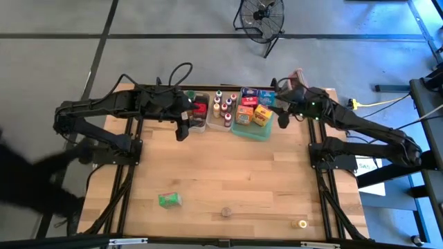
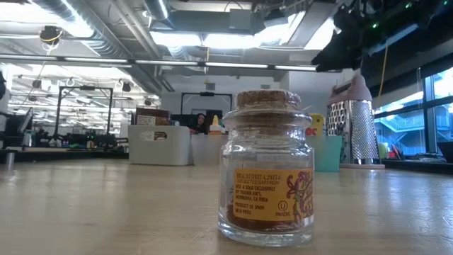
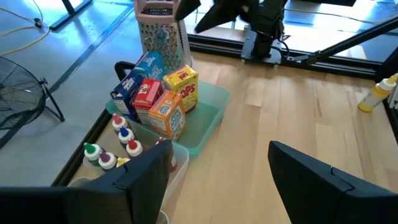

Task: Pick & Place Kitchen Items
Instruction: Put the brown seasoning bottle into the gray bin

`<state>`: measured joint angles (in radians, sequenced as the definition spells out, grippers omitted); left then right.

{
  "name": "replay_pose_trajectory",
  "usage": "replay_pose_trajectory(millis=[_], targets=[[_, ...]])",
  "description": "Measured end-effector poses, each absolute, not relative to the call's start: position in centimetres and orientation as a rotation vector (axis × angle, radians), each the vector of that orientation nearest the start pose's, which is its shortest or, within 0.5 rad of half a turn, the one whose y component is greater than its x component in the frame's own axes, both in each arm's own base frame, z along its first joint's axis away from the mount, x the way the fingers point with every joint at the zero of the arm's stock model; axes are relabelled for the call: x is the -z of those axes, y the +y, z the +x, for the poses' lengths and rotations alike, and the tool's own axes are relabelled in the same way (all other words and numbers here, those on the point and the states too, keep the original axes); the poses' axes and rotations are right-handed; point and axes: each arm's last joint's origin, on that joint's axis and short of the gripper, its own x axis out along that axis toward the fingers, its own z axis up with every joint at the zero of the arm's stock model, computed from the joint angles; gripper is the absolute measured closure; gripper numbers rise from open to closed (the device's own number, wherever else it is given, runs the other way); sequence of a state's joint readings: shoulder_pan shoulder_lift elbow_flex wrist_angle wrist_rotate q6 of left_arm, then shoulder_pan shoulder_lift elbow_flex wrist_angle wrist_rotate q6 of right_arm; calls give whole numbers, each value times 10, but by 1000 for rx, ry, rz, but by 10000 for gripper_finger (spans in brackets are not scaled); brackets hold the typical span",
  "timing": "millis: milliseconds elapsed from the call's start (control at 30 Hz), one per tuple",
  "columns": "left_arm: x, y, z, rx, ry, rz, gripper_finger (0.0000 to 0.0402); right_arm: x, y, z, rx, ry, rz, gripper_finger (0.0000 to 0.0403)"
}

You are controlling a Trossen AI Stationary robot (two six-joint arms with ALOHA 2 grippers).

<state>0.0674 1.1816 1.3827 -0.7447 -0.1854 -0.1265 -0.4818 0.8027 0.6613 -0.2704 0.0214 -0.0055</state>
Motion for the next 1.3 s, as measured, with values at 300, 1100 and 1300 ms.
replay_pose_trajectory(millis=[300,1100,1300], targets=[[-406,22,229,-306,525,-84,139,-319,-58,139,243,381,134,141],[-398,13,224,-264,632,-41,139,-366,17,134,-494,96,153,141],[-393,13,220,-249,705,11,139,-357,30,145,-456,213,319,141]])
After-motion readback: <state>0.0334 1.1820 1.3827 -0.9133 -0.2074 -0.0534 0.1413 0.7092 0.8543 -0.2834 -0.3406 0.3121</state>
